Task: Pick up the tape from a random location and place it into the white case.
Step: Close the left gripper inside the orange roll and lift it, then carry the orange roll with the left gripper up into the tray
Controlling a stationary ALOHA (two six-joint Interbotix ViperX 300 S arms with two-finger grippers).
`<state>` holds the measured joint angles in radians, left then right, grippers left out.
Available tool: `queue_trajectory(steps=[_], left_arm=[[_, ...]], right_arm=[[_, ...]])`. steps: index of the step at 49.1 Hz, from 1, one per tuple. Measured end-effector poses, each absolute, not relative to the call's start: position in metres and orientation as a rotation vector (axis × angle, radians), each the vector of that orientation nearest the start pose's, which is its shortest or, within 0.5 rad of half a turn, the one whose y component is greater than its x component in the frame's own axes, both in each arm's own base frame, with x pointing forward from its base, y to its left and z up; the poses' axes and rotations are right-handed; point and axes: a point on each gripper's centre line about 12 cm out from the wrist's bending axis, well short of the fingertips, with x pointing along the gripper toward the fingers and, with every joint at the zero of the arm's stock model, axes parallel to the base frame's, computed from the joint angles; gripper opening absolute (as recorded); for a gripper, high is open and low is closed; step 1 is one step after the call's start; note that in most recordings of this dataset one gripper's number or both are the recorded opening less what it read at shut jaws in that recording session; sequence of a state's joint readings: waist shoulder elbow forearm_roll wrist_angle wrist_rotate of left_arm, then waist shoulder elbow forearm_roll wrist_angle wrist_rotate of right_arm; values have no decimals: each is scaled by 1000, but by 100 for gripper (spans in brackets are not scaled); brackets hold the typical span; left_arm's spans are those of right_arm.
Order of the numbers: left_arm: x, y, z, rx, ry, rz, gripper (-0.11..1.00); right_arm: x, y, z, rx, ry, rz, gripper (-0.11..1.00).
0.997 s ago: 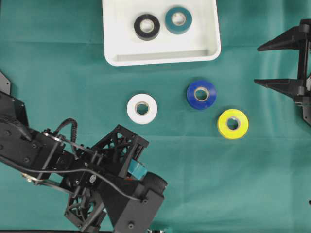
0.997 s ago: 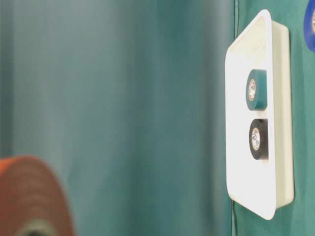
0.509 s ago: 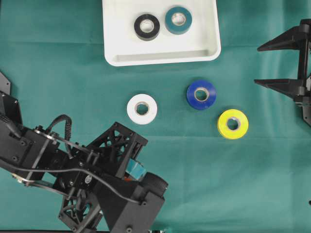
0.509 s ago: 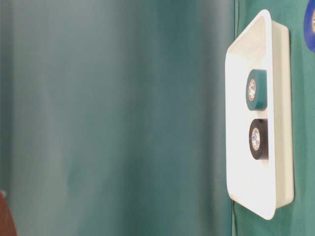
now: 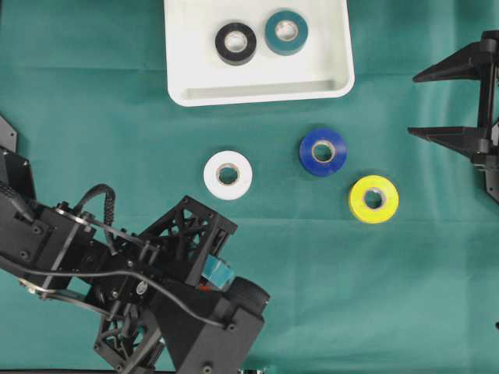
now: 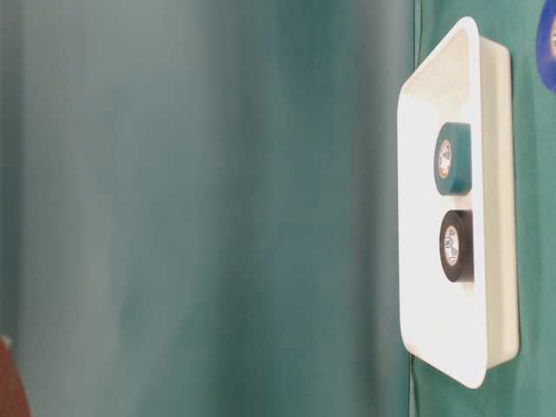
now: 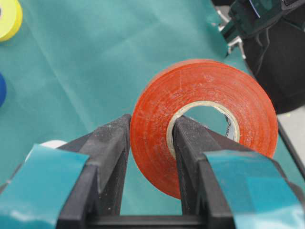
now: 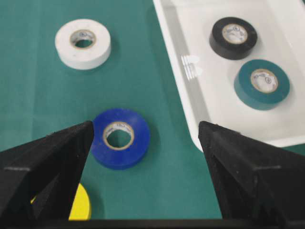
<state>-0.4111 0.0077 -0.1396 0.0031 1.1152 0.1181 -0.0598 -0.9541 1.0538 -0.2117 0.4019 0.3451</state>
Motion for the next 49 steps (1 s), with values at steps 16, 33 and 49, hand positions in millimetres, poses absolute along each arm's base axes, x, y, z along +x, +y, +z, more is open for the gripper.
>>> queue_trajectory(steps=[16, 33, 49], left_arm=[[390, -169, 368, 311, 946, -432, 22], [396, -153, 368, 291, 952, -394, 22], [415, -77, 366, 203, 976, -226, 22]], right_arm=[[191, -21, 263, 141, 483, -176, 87], [191, -21, 263, 141, 483, -176, 87], [190, -21, 263, 141, 491, -179, 87]])
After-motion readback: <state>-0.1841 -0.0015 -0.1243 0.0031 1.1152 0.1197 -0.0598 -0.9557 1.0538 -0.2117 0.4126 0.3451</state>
